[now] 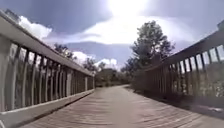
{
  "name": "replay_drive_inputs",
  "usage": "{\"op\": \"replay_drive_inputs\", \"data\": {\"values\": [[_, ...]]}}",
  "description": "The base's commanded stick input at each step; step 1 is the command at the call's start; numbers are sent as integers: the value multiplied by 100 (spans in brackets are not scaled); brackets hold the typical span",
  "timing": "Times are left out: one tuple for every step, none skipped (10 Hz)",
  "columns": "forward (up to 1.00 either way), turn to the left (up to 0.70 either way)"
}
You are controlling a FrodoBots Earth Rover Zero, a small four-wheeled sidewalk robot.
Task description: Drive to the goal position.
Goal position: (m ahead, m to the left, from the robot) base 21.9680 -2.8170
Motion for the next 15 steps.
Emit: {"op": "replay_drive_inputs", "data": {"values": [[70,0],[70,0],[70,0],[70,0],[70,0],[70,0],[70,0],[70,0],[70,0],[70,0],[70,0],[70,0],[70,0],[70,0],[70,0]]}}
